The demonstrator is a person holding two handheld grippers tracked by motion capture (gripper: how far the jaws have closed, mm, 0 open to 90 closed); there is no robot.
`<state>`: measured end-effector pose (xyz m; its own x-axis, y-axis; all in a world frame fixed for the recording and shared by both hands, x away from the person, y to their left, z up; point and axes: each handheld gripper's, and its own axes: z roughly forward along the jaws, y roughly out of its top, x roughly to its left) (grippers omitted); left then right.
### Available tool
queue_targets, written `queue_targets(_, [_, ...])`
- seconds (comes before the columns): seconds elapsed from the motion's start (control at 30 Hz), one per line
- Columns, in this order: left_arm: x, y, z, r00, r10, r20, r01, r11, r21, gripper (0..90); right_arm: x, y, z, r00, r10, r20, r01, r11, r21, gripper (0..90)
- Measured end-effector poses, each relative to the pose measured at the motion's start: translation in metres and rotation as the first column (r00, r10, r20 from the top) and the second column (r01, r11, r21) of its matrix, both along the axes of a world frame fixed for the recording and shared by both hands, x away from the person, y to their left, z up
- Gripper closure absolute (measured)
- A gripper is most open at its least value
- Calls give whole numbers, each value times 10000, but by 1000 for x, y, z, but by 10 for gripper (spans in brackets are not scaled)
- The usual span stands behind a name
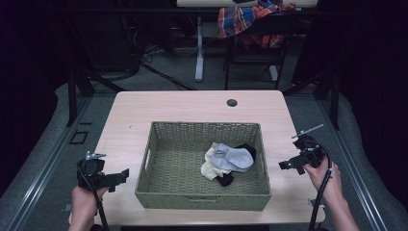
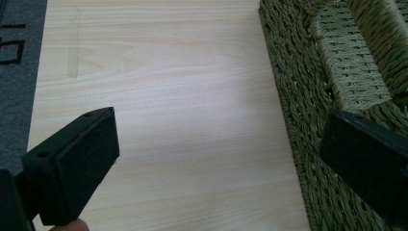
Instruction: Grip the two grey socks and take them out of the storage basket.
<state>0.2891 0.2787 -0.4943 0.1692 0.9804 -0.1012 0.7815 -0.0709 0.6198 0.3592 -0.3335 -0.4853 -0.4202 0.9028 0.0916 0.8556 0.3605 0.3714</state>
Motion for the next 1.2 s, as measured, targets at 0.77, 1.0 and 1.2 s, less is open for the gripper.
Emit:
queue_targets(0.77, [1,0,0,10000,-16,21,16,10000,59,7,0,-1,21,9967,-283,764,266,9994,232,0])
queue_targets(1.0, [0,1,0,9999,113,50,-113,9999,59,7,-1,10,42,9924,22,1227,-70,9992,387,2])
queue_targets(1.2, [1,2,0,10000,64,60,-64,10000,-18,7,2,22,53,9900,364,1364,-406,9988,277,0])
